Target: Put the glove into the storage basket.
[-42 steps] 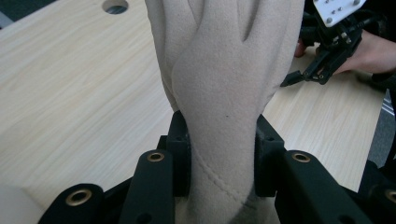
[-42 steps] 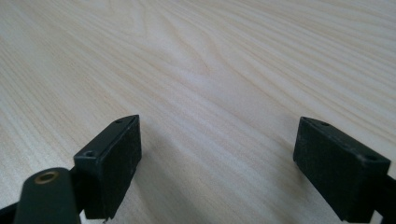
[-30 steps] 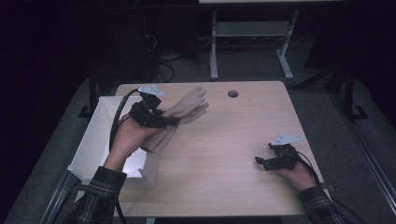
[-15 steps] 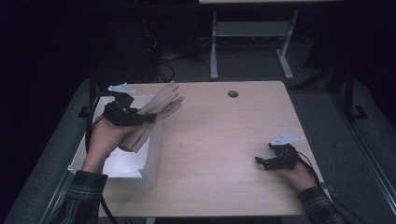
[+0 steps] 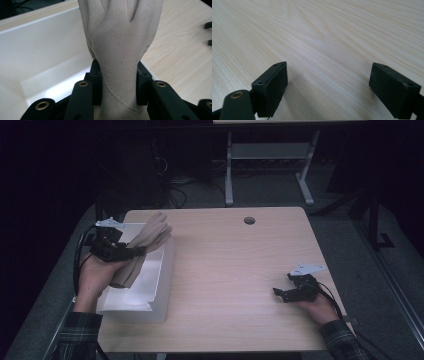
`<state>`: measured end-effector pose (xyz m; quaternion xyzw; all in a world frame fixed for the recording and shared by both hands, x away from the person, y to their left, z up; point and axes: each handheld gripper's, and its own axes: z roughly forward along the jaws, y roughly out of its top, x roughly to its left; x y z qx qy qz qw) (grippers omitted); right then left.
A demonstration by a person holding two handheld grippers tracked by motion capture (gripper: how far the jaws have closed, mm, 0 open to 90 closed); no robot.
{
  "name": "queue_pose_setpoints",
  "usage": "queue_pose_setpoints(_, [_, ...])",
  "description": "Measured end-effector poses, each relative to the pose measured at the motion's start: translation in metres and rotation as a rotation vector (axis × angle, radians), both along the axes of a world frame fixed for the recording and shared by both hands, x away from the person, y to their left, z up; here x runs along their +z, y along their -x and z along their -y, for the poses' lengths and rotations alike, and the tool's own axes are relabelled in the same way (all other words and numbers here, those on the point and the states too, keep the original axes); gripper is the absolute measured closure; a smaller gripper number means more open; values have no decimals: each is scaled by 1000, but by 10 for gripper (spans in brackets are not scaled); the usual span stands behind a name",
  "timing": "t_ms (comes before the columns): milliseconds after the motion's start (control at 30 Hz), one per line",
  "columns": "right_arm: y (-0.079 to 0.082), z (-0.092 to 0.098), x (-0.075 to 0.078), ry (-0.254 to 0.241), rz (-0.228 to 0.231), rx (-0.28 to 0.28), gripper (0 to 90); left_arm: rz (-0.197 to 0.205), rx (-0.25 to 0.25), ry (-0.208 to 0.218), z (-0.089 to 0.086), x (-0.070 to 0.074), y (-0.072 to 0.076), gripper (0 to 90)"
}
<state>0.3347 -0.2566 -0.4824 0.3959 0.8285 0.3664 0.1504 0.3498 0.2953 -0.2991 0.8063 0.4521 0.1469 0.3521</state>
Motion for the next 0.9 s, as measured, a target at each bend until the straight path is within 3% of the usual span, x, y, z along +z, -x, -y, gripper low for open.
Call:
queue_pose_setpoints(167, [0,0,0,1,0,0,146,-20,55,-7,-14,-19,3,665])
queue_pose_setpoints(367, [0,0,0,0,0,0,146,-48,85,-16,-20,-42,3,663])
queue_pose_setpoints(600, [0,0,0,2,1,-1,146,-92,99,-52,-18,-76,-4,662])
queue_pose_setpoints(900, [0,0,0,2,1,-2,146,-131,108,-87,-16,-104,-17,653])
